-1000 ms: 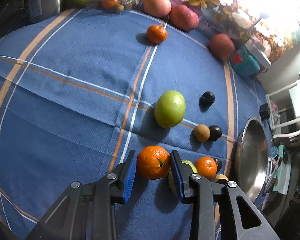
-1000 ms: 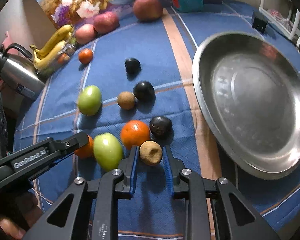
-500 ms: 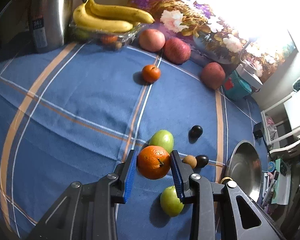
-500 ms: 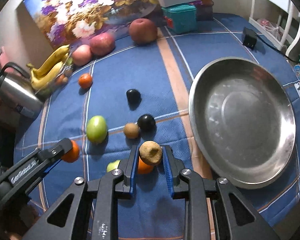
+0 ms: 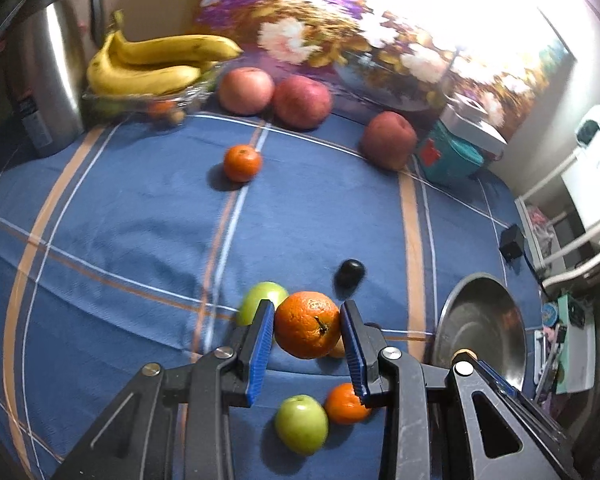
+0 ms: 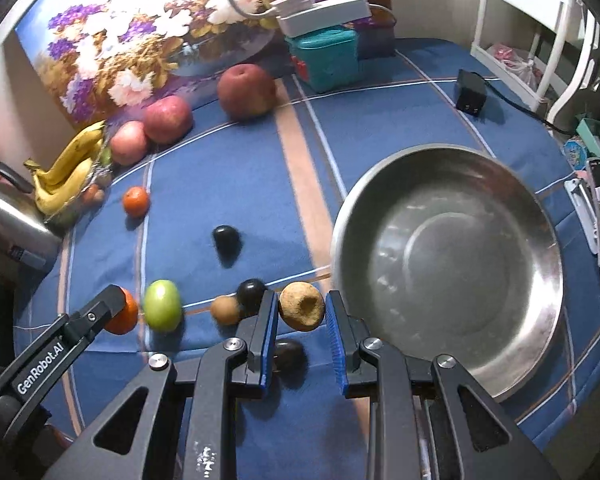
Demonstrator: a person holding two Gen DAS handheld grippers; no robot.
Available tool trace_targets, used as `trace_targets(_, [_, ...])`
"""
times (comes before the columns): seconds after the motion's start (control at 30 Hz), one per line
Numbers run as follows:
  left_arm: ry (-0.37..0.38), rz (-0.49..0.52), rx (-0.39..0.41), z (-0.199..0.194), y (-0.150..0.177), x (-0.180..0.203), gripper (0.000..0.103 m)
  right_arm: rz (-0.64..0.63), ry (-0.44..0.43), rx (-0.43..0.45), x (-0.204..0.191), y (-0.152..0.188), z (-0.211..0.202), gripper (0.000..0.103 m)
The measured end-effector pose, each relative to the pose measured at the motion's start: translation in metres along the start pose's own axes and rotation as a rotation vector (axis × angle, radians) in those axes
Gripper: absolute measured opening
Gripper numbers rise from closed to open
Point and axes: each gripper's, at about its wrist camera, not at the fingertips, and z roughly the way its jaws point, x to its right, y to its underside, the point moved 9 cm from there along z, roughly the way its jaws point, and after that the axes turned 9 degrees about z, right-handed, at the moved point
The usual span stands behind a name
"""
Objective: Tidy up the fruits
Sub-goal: 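Carry both fruits into the steel bowl and open both tools to release them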
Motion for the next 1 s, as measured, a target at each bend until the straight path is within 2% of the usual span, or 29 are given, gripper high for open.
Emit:
trace_targets(0.27, [0.016,0.123,-0.02,0.005,0.002,0.049,0.036,0.08,0.081,0.016,0.045,-0.012,-0.006,0.025])
trace_targets(0.5, [0.052,0.262,-0.038,0.012,0.009,0.108,0.036,0.135,0.16,0.051,0.084,-0.024,-0.018,0.025])
trace_targets(0.73, [0.071,0.383,-0.041,0.025,0.016,0.157,0.036,0.206,0.203,0.059,0.121,-0.025,-0.02,0.025])
trace_targets(1.0, [0.077,0.43,-0.066,0.048,0.028,0.172,0.036,0.257,0.239,0.04,0.153,-0.021,-0.017,0.025])
